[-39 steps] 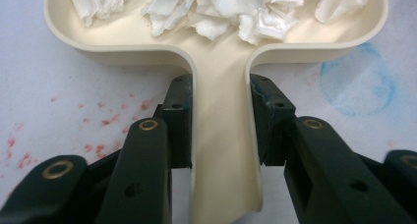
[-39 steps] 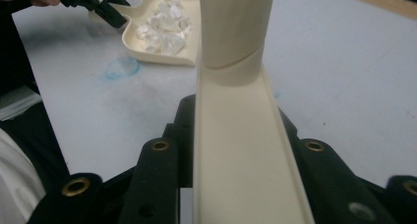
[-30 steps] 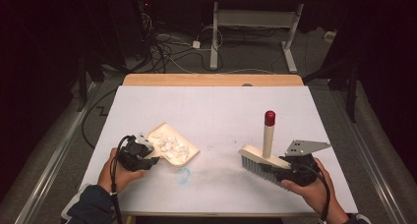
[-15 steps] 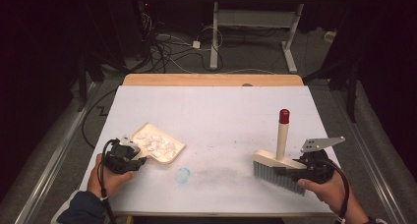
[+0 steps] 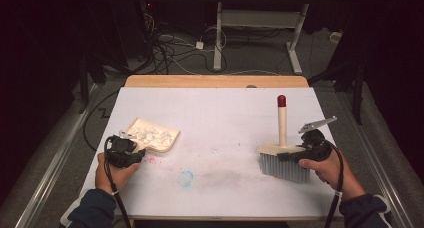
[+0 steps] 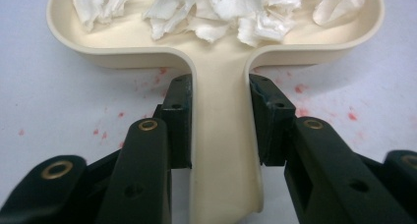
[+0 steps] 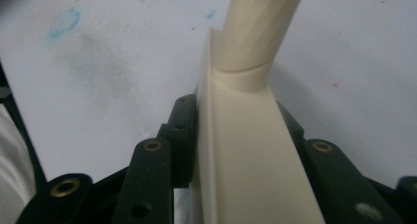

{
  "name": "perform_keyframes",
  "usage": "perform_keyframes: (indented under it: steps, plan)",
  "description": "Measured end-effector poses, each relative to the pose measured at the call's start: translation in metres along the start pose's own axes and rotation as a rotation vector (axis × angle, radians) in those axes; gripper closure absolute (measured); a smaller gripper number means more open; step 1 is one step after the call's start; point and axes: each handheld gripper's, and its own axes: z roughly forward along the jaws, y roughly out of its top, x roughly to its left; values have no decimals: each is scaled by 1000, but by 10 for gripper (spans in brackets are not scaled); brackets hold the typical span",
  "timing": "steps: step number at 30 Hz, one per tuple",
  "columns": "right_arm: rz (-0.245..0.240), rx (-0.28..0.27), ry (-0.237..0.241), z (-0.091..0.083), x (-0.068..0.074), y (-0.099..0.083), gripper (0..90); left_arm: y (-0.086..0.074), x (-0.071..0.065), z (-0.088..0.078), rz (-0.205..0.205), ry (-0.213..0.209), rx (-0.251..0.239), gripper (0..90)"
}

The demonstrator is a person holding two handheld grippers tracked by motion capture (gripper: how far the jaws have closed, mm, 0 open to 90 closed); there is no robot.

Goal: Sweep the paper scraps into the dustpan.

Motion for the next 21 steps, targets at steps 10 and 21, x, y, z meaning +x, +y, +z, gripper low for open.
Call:
perform_keyframes:
  steps: [10,21]
  plan:
    - [48,22,-38,6,-20,19,616,8,-11,11,-93,-60,-24,618]
    - [76,13,-48,9,-38,29,560,-1,-38,-3,-20,-146,-46,519]
